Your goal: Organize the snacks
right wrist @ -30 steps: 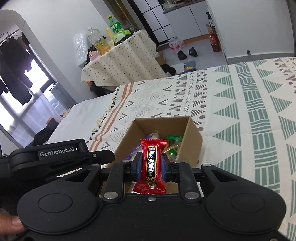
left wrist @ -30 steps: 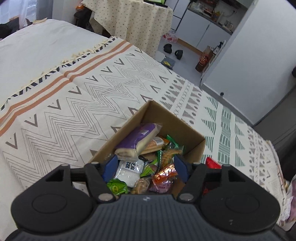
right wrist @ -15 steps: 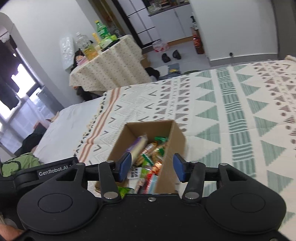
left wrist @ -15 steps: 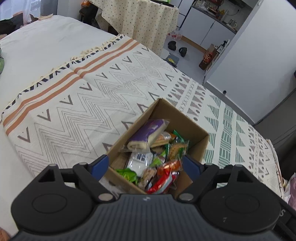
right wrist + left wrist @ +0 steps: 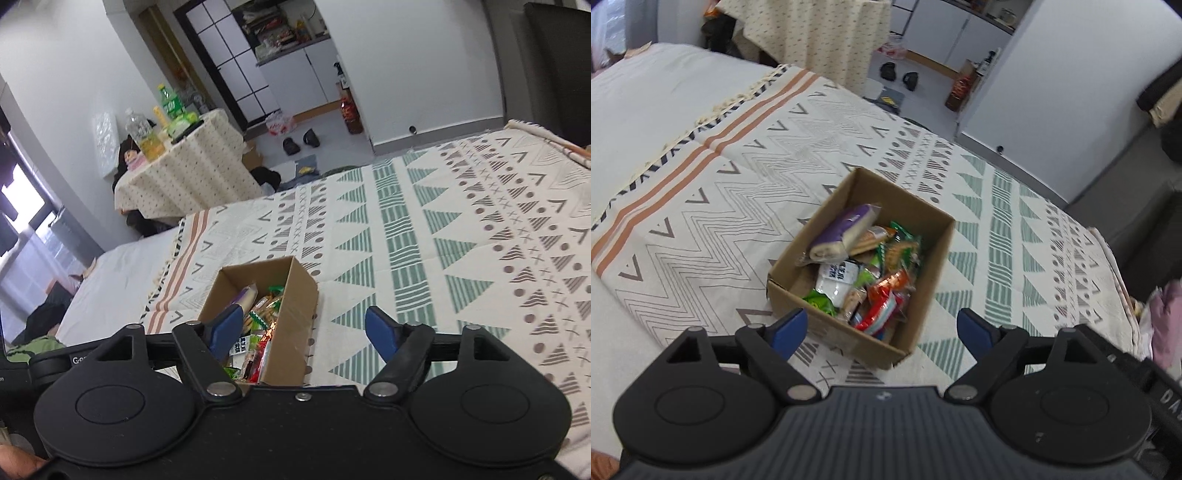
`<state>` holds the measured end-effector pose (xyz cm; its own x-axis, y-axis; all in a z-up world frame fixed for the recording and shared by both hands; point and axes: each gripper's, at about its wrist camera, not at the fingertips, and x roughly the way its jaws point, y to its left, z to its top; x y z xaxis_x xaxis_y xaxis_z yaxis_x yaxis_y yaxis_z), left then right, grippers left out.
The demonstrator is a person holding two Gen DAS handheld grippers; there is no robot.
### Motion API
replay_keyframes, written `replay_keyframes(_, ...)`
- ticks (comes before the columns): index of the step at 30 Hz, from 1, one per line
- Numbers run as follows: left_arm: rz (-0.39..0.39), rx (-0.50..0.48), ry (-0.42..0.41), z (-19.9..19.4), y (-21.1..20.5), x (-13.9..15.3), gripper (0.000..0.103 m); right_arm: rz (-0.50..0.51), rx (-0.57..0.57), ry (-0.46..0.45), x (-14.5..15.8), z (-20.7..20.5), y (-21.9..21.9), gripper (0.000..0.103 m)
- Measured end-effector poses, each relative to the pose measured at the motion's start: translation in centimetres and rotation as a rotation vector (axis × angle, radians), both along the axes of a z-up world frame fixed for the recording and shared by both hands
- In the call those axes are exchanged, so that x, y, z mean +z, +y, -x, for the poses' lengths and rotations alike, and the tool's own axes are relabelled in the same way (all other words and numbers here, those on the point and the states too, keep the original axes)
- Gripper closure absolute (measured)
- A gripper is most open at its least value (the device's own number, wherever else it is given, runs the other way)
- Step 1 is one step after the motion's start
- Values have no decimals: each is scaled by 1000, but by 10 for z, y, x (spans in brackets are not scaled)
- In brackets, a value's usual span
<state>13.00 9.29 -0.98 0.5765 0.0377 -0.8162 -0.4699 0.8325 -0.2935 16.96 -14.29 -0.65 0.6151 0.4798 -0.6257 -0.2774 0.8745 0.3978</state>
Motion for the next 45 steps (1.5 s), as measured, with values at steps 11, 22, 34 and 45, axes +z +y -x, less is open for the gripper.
replay_keyframes(11,-24,-82,-53,26,-30,29,5,-15,-32,-21,21,32,-40,15)
replay_keyframes(22,-63,-173,-106,54,-52,50,0,10,-80,-73,31,66,-70,0)
replay_keyframes(34,-144,-257,-146,91,-62,69,0,67,-86,-107,40,110,-85,0)
replay_keyframes(45,-228,-333,-171,131,-69,80,0,134,-54,-124,49,146,-91,0)
